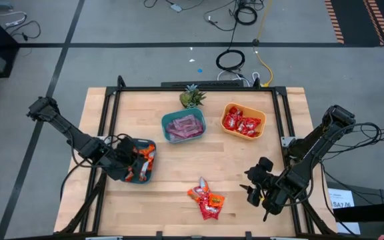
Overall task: Sort candy
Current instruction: Put the orange chocolate into the blue bin
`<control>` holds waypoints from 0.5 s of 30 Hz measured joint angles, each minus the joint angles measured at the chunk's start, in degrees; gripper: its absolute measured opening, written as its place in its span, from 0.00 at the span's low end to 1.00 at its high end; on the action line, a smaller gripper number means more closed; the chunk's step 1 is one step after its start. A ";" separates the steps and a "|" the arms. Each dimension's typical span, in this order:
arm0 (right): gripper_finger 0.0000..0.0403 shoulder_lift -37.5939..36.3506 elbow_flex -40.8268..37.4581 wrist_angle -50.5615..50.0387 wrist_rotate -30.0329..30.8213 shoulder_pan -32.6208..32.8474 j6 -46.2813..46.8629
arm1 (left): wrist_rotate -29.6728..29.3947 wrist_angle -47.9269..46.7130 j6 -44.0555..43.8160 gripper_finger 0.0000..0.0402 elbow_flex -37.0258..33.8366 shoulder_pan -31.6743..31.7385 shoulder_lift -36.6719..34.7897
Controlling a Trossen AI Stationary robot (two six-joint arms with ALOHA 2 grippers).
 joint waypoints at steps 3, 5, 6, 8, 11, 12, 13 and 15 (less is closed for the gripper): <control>0.65 0.00 0.00 0.00 0.00 0.00 0.00 | 0.01 1.62 1.32 0.35 0.02 0.08 0.41; 0.65 0.00 0.00 0.00 0.00 0.00 0.00 | 0.62 2.69 4.43 0.35 0.02 0.18 0.91; 0.65 0.00 0.00 0.00 0.00 0.00 0.00 | 1.14 3.74 6.94 0.35 0.02 0.24 1.46; 0.65 0.00 0.00 0.04 0.00 0.00 0.00 | 1.72 6.44 13.79 0.35 0.02 0.22 2.95; 0.65 0.00 0.00 0.34 -0.02 0.00 0.00 | 1.79 11.07 23.30 0.35 0.02 0.25 6.07; 0.65 0.00 0.00 0.42 -0.02 -0.01 0.00 | 1.79 12.85 25.75 0.35 0.02 0.36 7.45; 0.65 0.00 0.00 0.39 -0.02 -0.01 0.08 | 1.79 14.75 27.90 0.35 0.02 0.58 8.90; 0.65 0.02 0.00 0.39 -0.04 0.00 0.28 | 1.99 19.64 31.54 0.35 0.21 1.26 12.20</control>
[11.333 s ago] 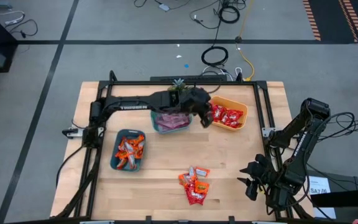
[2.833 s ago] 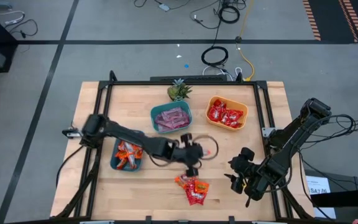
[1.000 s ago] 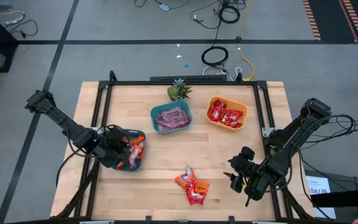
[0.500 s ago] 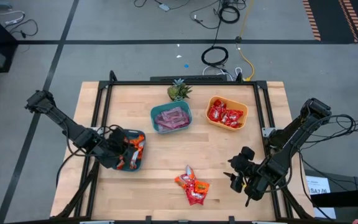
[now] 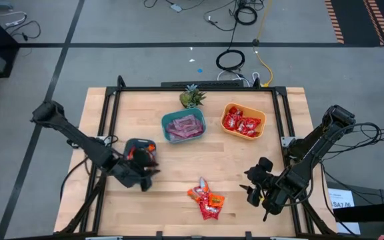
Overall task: Sort candy
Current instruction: Put the orange chocolate into the blue bin
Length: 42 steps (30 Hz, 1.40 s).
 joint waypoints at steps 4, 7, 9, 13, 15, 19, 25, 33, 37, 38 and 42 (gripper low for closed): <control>0.65 0.00 0.00 0.00 0.00 0.00 0.11 | 2.05 6.80 9.40 0.35 3.07 1.57 8.28; 0.65 0.00 0.00 0.00 0.02 -0.01 0.13 | 4.95 12.15 21.95 0.35 6.94 2.31 14.71; 0.65 0.00 0.00 0.00 0.00 -0.02 0.15 | 7.44 15.41 31.64 0.35 9.58 2.61 18.64; 0.65 0.02 0.00 0.00 0.01 -0.01 0.16 | 8.90 18.83 43.22 0.35 14.69 3.27 25.75; 0.65 0.02 0.00 0.03 0.02 -0.02 0.17 | 8.88 20.16 44.53 0.35 17.15 4.17 29.10; 0.65 0.02 0.00 0.15 0.00 -0.01 0.17 | 10.95 21.31 44.81 0.35 21.89 6.40 35.47; 0.65 0.02 0.00 0.15 -0.24 -0.02 0.17 | 22.63 21.36 47.38 0.35 27.98 8.32 43.48; 0.65 0.02 0.00 0.22 -0.46 -0.02 0.18 | 25.32 20.72 47.60 0.35 29.64 7.43 48.86; 0.65 0.02 0.00 0.23 -0.46 -0.02 0.17 | 23.13 20.57 47.36 0.35 29.82 7.39 50.15; 0.65 0.02 0.00 0.23 -0.46 -0.02 0.15 | 23.02 20.49 47.36 0.35 29.82 7.41 50.34; 0.65 0.02 0.00 0.23 -0.46 -0.02 0.11 | 21.91 20.30 47.36 0.35 29.78 7.46 50.72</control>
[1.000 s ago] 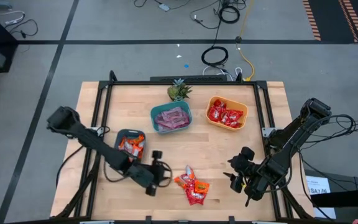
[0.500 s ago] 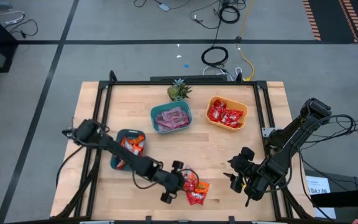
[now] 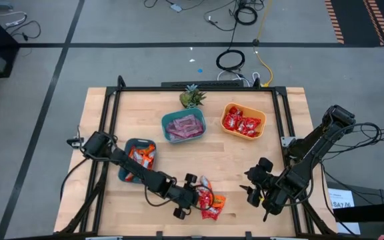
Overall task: Sort candy
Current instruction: Put the orange chocolate into the blue bin
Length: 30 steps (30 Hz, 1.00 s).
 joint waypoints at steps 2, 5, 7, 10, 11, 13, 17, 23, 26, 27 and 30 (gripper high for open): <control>0.65 0.00 0.00 0.02 0.00 0.02 0.00 | -0.23 -0.19 0.00 0.34 0.00 0.04 0.03; 0.65 0.00 0.00 0.02 0.00 0.02 0.04 | -1.46 -0.38 -0.09 0.29 -0.06 0.04 0.10; 0.65 0.00 0.00 0.20 0.00 0.00 0.04 | -2.84 -0.47 -0.20 0.21 -0.11 0.04 0.13; 0.65 0.00 0.00 0.77 0.01 0.00 0.04 | -3.59 -0.54 -0.29 0.07 -0.15 0.30 0.16; 0.65 0.00 0.00 0.85 0.00 0.02 0.04 | -3.52 -0.61 -0.77 0.04 -0.17 0.42 0.17; 0.65 -0.02 0.00 0.87 0.00 0.02 0.04 | -3.51 -0.62 -2.46 0.02 -0.20 0.55 0.17; 0.65 -0.01 0.00 1.06 0.02 0.01 0.04 | -3.68 -0.62 -3.13 0.01 -0.22 0.56 -0.20; 0.65 -0.02 0.00 1.15 0.02 0.02 0.07 | -6.35 -3.00 -3.26 0.01 0.56 0.61 -2.25; 0.65 -0.03 0.00 1.13 0.03 0.00 0.04 | -8.21 -3.22 -3.25 0.01 0.82 0.67 -4.41; 0.65 -0.04 0.00 1.15 0.04 0.00 0.04 | -8.76 -3.30 -3.26 0.01 1.05 0.67 -5.16; 0.65 -0.04 0.00 1.15 0.04 0.02 0.02 | -9.61 -5.95 -3.26 0.00 1.10 0.62 -6.75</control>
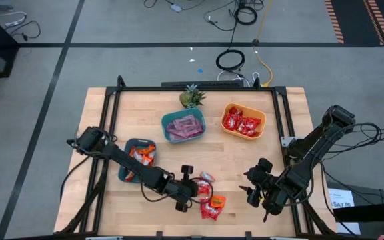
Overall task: Sort candy
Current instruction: Put the orange chocolate into the blue bin
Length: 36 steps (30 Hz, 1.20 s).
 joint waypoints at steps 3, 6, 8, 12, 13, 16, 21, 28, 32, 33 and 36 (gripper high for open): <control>0.65 0.00 0.02 0.01 -0.03 -0.02 -0.06 | -1.31 -2.13 -0.04 0.00 -0.05 -0.04 -1.84; 0.65 0.00 0.04 0.14 -0.02 -0.02 -0.58 | -1.79 -2.58 0.00 0.00 0.16 -0.04 -3.72; 0.65 -0.02 0.04 0.20 0.02 0.00 -0.61 | -1.77 -4.53 0.00 0.00 0.02 -0.02 -3.80; 0.65 -0.02 0.04 0.22 0.02 -0.02 -0.57 | -0.85 -3.43 -0.65 0.03 0.04 -0.02 -3.57; 0.65 0.00 0.04 0.24 -0.02 -0.02 -0.57 | -0.27 -3.36 -1.98 0.03 0.12 -0.02 -3.40; 0.65 0.00 0.04 0.37 -0.08 0.00 -0.49 | -0.05 -4.03 -4.37 0.06 0.03 0.39 -2.69; 0.65 0.00 0.04 0.42 -0.33 0.00 -0.42 | -0.12 -3.59 -4.57 0.14 0.08 1.80 -1.01; 0.65 0.00 0.04 0.46 -1.75 0.00 0.07 | 0.01 -3.28 -4.57 0.37 0.10 2.15 3.14; 0.65 0.00 0.04 0.51 -1.75 -0.02 0.05 | 0.06 -0.65 -4.53 0.49 0.21 2.13 4.12; 0.65 0.00 0.04 0.48 -1.75 0.00 0.05 | 0.18 0.16 -4.53 0.51 0.21 2.14 4.22; 0.65 0.00 0.04 0.42 -1.74 -0.01 -0.25 | 0.30 1.21 -4.50 0.55 0.19 2.18 4.28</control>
